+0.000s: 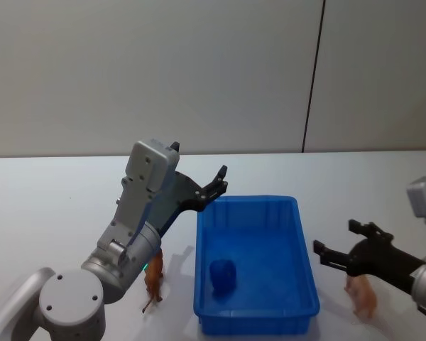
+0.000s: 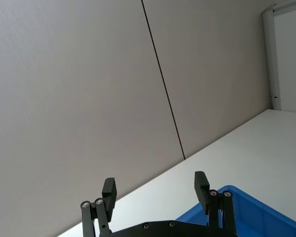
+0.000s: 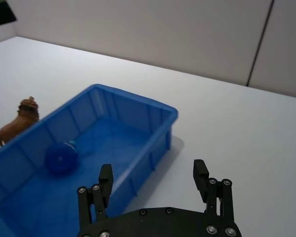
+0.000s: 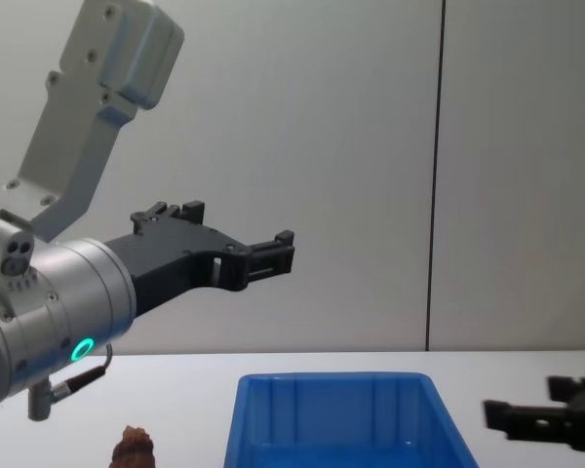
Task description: Pick up the two dolls from the table and place them into the box.
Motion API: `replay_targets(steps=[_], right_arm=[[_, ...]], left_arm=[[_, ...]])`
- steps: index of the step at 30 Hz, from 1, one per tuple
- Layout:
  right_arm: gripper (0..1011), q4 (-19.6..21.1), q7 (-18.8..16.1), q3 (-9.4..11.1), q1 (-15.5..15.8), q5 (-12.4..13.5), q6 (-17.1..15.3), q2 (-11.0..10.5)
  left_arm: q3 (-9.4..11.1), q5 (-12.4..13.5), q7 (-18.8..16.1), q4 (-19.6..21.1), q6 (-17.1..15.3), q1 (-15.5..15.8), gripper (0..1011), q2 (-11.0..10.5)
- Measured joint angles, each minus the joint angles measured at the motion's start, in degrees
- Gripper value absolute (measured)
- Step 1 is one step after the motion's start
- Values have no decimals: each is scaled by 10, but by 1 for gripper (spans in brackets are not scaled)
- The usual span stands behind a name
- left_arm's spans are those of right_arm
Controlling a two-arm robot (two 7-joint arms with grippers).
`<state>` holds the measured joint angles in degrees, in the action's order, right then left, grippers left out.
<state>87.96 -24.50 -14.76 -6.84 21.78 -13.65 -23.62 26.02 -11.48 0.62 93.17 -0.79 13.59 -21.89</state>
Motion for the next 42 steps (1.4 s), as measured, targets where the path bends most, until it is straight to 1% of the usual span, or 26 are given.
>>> replay_targets(steps=[3, 9, 14, 16, 33, 42], right_arm=[[1001, 6, 9, 5, 6, 5, -7, -8], [1001, 19, 27, 14, 18, 16, -33, -23], [1001, 25, 34, 17, 23, 19, -48, -29], [1001, 29, 37, 19, 26, 21, -60, -32], [1001, 35, 51, 19, 37, 34, -126, -40], [1001, 27, 53, 16, 39, 39, -146, -39]], left_arm=[[0, 0, 0, 0, 0, 0, 1001, 0], [0, 0, 0, 0, 0, 0, 1001, 0], [0, 0, 0, 0, 0, 0, 1001, 0], [0, 0, 0, 0, 0, 0, 1001, 0], [0, 0, 0, 0, 0, 0, 1001, 0], [0, 0, 0, 0, 0, 0, 1001, 0]])
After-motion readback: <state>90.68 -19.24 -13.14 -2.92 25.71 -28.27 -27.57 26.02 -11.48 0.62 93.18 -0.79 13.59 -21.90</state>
